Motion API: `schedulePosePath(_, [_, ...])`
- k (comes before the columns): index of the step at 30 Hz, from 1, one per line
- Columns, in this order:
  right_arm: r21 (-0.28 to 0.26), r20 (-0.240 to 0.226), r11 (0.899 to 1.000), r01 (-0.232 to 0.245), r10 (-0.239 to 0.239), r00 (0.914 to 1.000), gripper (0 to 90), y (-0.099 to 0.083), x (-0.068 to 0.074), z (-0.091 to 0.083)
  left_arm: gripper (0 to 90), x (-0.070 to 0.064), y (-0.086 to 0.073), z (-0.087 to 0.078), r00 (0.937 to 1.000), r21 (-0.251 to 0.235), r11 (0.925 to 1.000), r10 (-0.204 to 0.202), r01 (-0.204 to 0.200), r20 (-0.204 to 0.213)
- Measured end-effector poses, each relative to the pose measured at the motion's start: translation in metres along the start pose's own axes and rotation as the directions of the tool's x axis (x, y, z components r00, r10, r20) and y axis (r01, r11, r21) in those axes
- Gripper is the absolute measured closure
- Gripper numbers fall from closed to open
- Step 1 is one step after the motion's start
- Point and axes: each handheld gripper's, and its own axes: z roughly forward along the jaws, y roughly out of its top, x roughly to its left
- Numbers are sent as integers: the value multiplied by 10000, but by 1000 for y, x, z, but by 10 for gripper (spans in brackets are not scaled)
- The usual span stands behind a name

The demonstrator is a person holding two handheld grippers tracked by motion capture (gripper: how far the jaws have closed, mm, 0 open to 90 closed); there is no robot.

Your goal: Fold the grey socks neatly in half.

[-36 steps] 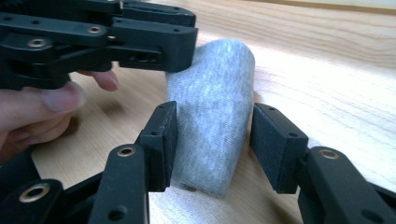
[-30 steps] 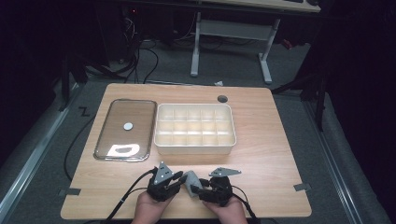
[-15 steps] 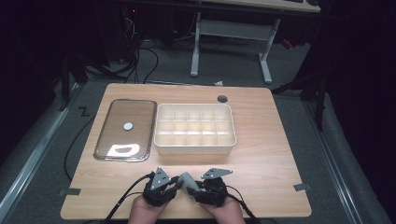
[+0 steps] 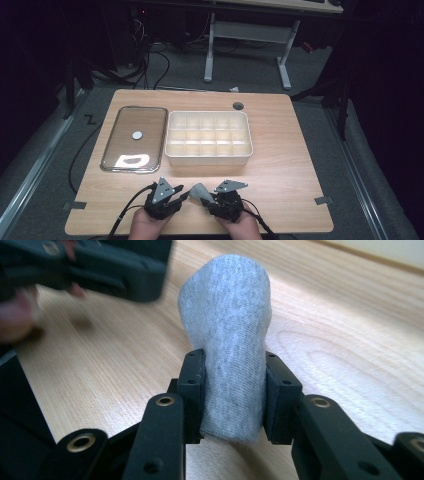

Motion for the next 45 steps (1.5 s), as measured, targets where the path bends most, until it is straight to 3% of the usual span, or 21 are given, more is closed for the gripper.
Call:
schedulePosePath(5, [-322, 406, 9990, 303, -290, 9988, 683, 0, -3, -6, 582, 22, -7, -10, 9969, -141, 9999, 60, -72, -780])
schedulePosePath(6, [-412, 484, 9988, 262, -242, 9985, 684, 0, -4, -8, 570, 25, -9, -11, 9968, -149, 9999, -31, 19, -795])
schedulePosePath(9, [-449, 791, 9977, 503, -466, 9958, 689, 0, -7, -10, 509, 35, -18, -9, 9968, 585, 9967, -527, 563, -601])
schedulePosePath(11, [-315, 1077, 9980, 555, -518, 9928, 691, -1, -12, -10, 504, 36, -22, -11, 9970, 543, 9962, -652, 674, -409])
schedulePosePath(13, [-262, 1044, 9993, 261, -232, 9943, 691, -2, -16, -13, 498, 36, -23, -16, 9978, 398, 9973, -606, 616, -263])
schedulePosePath(16, [-102, 1188, 9999, 46, -33, 9929, 691, -3, -18, -19, 495, 34, -28, -20, 9986, 285, 9992, -252, 265, -462])
schedulePosePath(20, [293, 1674, 9995, -138, 87, 9858, 691, -2, -18, -23, 472, 35, -31, -22, 9990, 201, 9990, -401, 405, -212])
schedulePosePath(24, [388, 1856, 9992, -36, -36, 9826, 691, 2, -17, -28, 445, 30, -33, -23, 9994, -2, 9996, -277, 277, -190])
schedulePosePath(31, [941, 1736, 9951, 293, -453, 9838, 690, -1, -19, -32, 434, 18, -30, -17, 10000, -161, 9999, -59, 58, -75])
schedulePosePath(34, [1066, 1683, 9934, 424, -600, 9839, 690, -2, -22, -34, 418, 18, -29, -12, 10000, 70, 10000, 22, -21, -42])
schedulePosePath(45, [1106, 1676, 9931, 391, -574, 9842, 690, 6, -41, -49, 413, 22, -30, -20, 9998, -275, 9996, -121, 116, -172])
